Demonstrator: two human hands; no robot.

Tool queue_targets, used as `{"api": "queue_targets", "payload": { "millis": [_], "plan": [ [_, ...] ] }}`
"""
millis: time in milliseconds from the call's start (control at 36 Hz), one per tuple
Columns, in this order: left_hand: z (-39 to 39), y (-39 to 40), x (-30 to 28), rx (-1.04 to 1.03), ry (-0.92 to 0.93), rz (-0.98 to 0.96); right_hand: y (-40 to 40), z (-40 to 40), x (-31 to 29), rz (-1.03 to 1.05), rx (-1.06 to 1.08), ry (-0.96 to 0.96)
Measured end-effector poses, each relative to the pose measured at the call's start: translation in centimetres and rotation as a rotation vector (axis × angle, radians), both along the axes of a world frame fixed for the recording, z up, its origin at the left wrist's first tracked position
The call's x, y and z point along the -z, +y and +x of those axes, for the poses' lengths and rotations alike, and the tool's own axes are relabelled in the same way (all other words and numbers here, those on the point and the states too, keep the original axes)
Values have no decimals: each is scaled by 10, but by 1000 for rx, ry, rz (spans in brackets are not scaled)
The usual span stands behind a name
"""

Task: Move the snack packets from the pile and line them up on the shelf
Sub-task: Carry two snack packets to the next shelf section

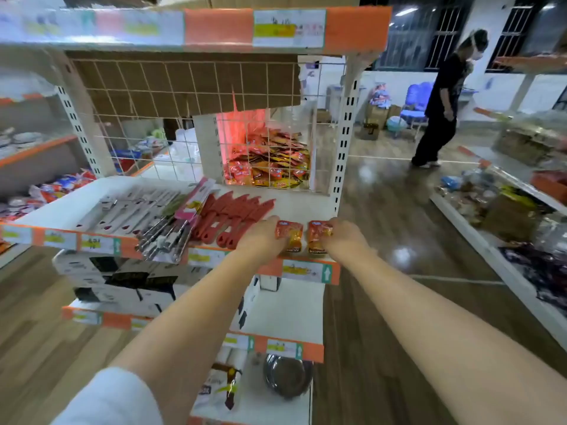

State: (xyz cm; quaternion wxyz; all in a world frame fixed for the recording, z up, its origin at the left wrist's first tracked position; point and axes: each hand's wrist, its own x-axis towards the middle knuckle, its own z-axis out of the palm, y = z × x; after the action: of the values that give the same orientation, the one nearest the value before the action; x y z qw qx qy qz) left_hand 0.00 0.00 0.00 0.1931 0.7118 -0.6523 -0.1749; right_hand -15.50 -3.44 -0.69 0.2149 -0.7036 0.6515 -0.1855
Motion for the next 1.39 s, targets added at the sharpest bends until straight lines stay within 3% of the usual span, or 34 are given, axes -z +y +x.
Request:
{"api": "queue_targets", "payload": {
  "millis": [167, 333, 500, 694, 861, 1139, 1389],
  "plan": [
    [3, -24, 8, -39, 0, 110, -32, 6, 32, 40, 166, -64],
    [8, -35, 14, 0, 4, 167, -64, -1, 64, 90, 183, -114],
    [11, -44, 17, 15, 25, 195, -35, -4, 33, 169, 200, -203],
    [18, -51, 24, -76, 288, 195, -32, -17, 37, 191, 239, -440],
    [36, -55, 40, -225, 632, 146, -24, -33, 36, 182, 290, -727],
    [-8, -63, 31, -149, 1103, 209, -30, -65, 28, 165, 222, -789],
    [-91, -90, 32, -138, 1132, 123, -68, -132, 25, 178, 118, -974]
  ]
}}
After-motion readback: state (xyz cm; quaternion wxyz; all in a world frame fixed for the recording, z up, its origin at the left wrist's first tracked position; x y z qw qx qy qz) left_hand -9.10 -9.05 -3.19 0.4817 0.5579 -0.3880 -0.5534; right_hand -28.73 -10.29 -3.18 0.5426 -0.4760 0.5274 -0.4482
